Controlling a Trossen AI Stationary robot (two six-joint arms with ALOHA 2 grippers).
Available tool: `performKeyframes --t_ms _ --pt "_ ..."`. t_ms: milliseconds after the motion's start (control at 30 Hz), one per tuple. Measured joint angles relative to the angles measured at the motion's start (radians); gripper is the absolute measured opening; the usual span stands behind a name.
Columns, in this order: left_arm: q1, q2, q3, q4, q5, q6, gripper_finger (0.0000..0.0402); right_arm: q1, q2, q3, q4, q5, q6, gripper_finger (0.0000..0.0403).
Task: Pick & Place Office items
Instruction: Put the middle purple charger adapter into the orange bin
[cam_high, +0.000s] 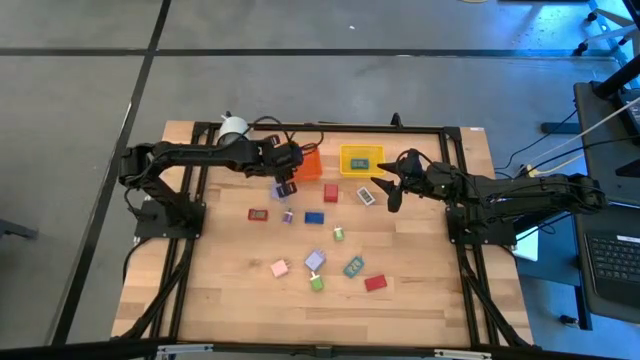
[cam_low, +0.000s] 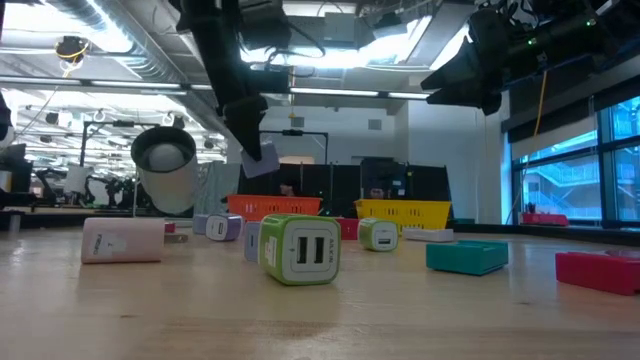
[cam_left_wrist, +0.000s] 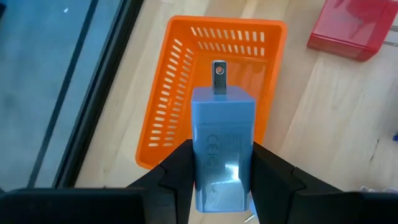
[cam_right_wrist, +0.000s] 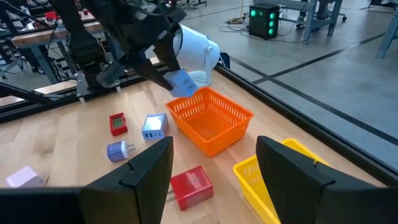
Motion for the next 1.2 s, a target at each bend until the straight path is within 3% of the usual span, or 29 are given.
performKeyframes --t_ms 333,600,900,1200 --pt "0.122 0.0 0.0 -0.004 0.204 0.012 0.0118 0.0 0.0 0.0 0.0 -0.024 0.03 0.0233" --pt "0.192 0.014 0.0 0.009 0.289 0.019 0.0118 0.0 0.0 0.0 0.011 -0.026 0.048 0.0233" --pt "0.203 0.121 0.0 0.006 0.313 0.047 0.0118 0.0 0.0 0.0 0.016 -0.026 0.055 0.0233" --pt "0.212 0.139 0.0 0.009 0.303 0.063 0.0118 0.0 0.0 0.0 0.016 -0.026 0.056 0.0233"
